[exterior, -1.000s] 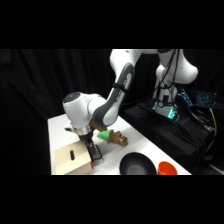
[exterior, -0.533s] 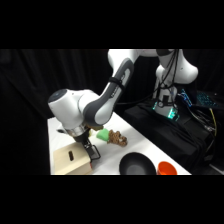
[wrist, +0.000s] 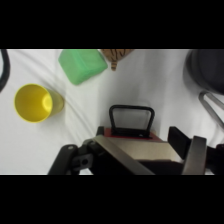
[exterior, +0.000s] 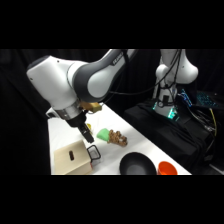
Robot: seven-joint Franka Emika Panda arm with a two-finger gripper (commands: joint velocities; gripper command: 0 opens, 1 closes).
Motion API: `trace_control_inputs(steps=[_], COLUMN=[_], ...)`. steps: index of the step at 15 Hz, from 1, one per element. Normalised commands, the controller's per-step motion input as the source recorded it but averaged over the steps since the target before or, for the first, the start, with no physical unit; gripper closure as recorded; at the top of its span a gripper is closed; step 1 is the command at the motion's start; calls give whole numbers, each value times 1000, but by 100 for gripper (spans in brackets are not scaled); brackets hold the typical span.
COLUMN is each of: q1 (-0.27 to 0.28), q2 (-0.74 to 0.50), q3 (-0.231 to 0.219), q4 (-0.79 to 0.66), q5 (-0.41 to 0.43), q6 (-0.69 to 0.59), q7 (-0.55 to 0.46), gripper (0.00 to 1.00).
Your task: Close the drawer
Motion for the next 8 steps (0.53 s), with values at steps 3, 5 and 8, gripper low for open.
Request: trace_control_inputs(steps=[3,5,8], q1=[7,5,15], q2=[-299,-229,-217], q3=[35,36,26], q4=[-78,-80,-135], q5=[-69,-62,-72], q6=[-277,-217,-145], q7=[-90,-72,-26], gripper=[0,0,0])
